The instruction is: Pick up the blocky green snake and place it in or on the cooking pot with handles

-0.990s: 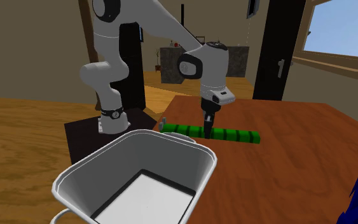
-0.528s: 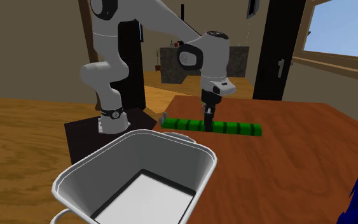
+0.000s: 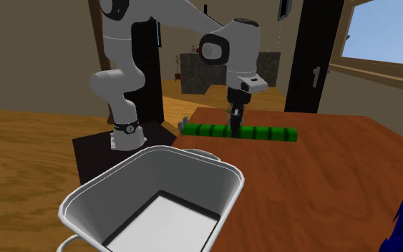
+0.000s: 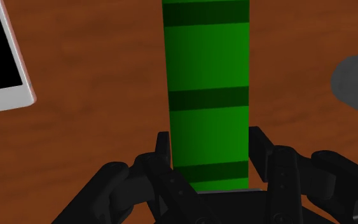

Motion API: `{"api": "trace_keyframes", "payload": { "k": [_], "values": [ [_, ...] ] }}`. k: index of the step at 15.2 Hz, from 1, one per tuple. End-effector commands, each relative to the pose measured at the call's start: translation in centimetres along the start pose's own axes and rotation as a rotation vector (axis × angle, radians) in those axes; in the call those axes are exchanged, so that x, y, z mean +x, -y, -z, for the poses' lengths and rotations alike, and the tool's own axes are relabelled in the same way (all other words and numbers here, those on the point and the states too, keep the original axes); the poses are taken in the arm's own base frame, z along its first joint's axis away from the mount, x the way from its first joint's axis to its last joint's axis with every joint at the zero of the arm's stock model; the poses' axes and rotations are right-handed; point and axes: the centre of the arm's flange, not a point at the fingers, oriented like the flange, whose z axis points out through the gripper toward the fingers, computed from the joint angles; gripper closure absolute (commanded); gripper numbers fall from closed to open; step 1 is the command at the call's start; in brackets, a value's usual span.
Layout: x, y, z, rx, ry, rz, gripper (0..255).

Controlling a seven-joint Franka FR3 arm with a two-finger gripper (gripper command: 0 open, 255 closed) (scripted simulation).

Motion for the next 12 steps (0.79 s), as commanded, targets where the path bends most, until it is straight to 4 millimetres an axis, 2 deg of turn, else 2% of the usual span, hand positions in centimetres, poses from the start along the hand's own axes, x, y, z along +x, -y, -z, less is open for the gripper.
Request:
{"api": "trace_keyframes", "payload": {
  "k": [1, 12],
  "values": [
    [0.0, 0.1, 1.1, 0.000, 0.000, 0.000, 255],
    [-0.1, 0.8, 6.9, 0.000, 0.000, 0.000, 255]
  ]
}}
